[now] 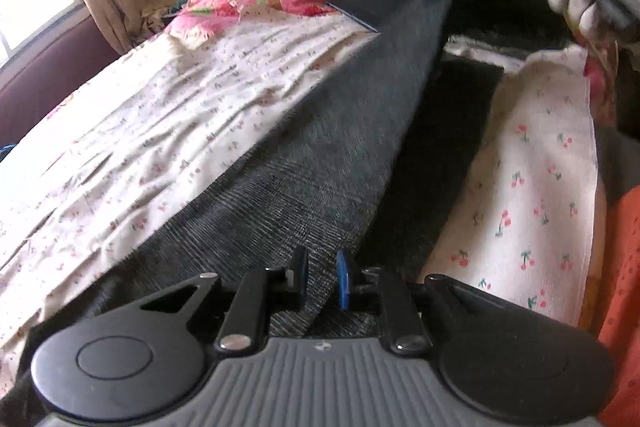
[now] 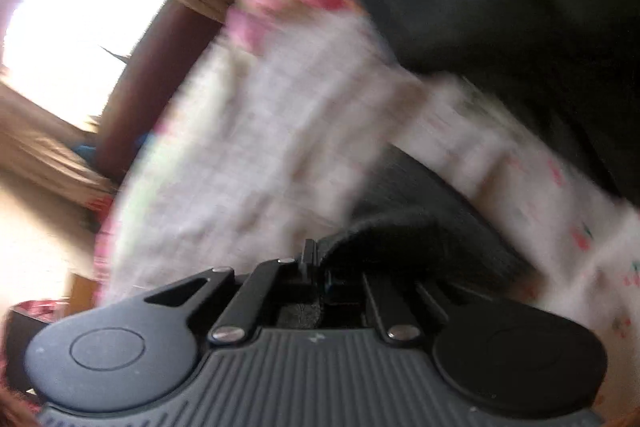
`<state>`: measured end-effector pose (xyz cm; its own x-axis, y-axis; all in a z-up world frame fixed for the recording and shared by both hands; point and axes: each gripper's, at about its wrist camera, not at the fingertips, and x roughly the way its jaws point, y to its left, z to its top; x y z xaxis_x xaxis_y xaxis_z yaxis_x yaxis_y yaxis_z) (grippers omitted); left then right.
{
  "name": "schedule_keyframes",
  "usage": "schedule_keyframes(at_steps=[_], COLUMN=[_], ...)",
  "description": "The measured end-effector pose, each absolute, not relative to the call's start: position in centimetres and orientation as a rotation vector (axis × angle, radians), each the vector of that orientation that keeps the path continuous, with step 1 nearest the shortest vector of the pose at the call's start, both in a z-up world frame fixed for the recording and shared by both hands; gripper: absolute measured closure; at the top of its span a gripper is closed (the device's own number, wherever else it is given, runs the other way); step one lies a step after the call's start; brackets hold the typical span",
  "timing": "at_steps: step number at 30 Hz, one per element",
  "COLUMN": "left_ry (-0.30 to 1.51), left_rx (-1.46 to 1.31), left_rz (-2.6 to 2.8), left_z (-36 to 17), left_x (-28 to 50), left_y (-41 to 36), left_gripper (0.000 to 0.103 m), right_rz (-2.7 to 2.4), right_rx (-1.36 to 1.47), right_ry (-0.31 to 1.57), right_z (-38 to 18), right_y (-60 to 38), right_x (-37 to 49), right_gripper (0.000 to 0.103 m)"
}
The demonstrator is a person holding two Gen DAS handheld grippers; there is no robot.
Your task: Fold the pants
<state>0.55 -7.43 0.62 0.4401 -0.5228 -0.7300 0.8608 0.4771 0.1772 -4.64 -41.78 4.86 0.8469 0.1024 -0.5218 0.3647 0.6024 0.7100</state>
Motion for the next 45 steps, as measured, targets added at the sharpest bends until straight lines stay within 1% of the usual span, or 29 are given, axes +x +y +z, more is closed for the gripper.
schedule_keyframes(at_steps=[2,3,4,5,7,8,10,11,12,13,15,16,18,22,23,26,27,28,30,32,34,39,41,43,45], left_ry=[0.647,0.645,0.647,0.656,0.687,0.705,0.73,0.737,0.744,0.752,0.757,0.757,0.752,0.74,0.742,0.752,0.754,0.755,0.756,0.761,0.762,0.774,0.785,0.793,0.799], left_rx=[0.581,0.582,0.584,0.586,0.595,0.599,0.611,0.616,0.617,0.616,0.618,0.618,0.619,0.616,0.62,0.628,0.626,0.626,0.627,0.636,0.645,0.676,0.678,0.684,0.694], left_rz=[-0.923,-0.924,-0.926,-0.929,-0.939,-0.946,-0.955,-0.956,-0.958,-0.959,-0.959,-0.958,-0.955,-0.968,-0.971,-0.971,-0.969,-0.968,-0.968,-0.964,-0.971,-0.997,-1.002,-1.006,-1.008], left_z=[1.1,1.1,0.9,0.6,-0.3,-0.8,-1.5,-1.7,-1.8,-2.0,-2.0,-2.0,-1.8,-1.5,-1.6,-2.2,-2.3,-2.3,-2.1,-2.0,-1.8,-2.1,-2.3,-2.4,-2.5], left_x=[0.5,0.4,0.3,0.2,0.0,-0.1,-0.4,-0.6,-0.6,-0.6,-0.4,-0.3,-0.1,-0.1,0.0,0.2,0.2,0.2,0.2,0.2,0.3,0.8,1.0,1.1,1.2], left_y=[-7.2,-7.2,-7.2,-7.2,-7.4,-7.4,-7.6,-7.5,-7.5,-7.4,-7.4,-7.5,-7.9,-8.2,-8.3,-8.8,-9.0,-9.2,-9.6,-10.1,-10.5,-12.3,-13.0,-13.7,-14.3], left_gripper=[0.072,0.069,0.066,0.065,0.065,0.065,0.065,0.065,0.065,0.065,0.064,0.064,0.064,0.064,0.064,0.064,0.064,0.064,0.064,0.064,0.064,0.064,0.064,0.064,0.064], right_rz=[-0.093,-0.068,-0.059,-0.08,-0.15,-0.191,-0.278,-0.279,-0.279,-0.281,-0.269,-0.265,-0.264,-0.276,-0.28,-0.253,-0.244,-0.236,-0.231,-0.211,-0.184,0.028,0.095,0.07,0.03], right_rx=[0.843,0.799,0.761,0.743,0.79,0.822,0.855,0.883,0.92,0.948,0.956,0.953,0.955,0.906,0.882,0.854,0.845,0.83,0.79,0.767,0.78,0.895,0.866,0.841,0.855], right_ry=[0.467,0.427,0.407,0.426,0.549,0.651,0.795,0.823,0.8,0.768,0.74,0.745,0.755,0.773,0.762,0.716,0.707,0.711,0.752,0.787,0.784,0.674,0.627,0.673,0.727], right_z=[7.6,8.4,8.6,7.9,4.6,2.0,-2.1,-3.3,-3.8,-3.8,-3.4,-3.4,-3.5,-2.4,-1.7,-0.1,0.0,0.0,-0.5,-1.2,-1.4,-1.3,-1.1,-2.0,-3.7], right_y=[-40.6,-40.1,-39.7,-39.6,-40.5,-41.3,-42.0,-42.1,-42.1,-42.2,-42.3,-42.4,-42.8,-43.1,-43.1,-43.7,-44.0,-44.3,-44.8,-45.2,-45.7,-46.6,-46.3,-46.4,-47.1], right_x=[-5.6,-6.1,-6.6,-6.8,-6.4,-6.0,-5.7,-5.8,-6.2,-6.5,-6.5,-6.2,-5.5,-6.4,-6.9,-7.3,-7.0,-6.4,-4.5,-3.1,-3.0,-4.5,-4.8,-3.6,-2.0], right_gripper=[0.099,0.099,0.099,0.099,0.098,0.098,0.097,0.097,0.097,0.094,0.093,0.088,0.084,0.083,0.08,0.08,0.078,0.069,0.058,0.058,0.058,0.058,0.058,0.055,0.055])
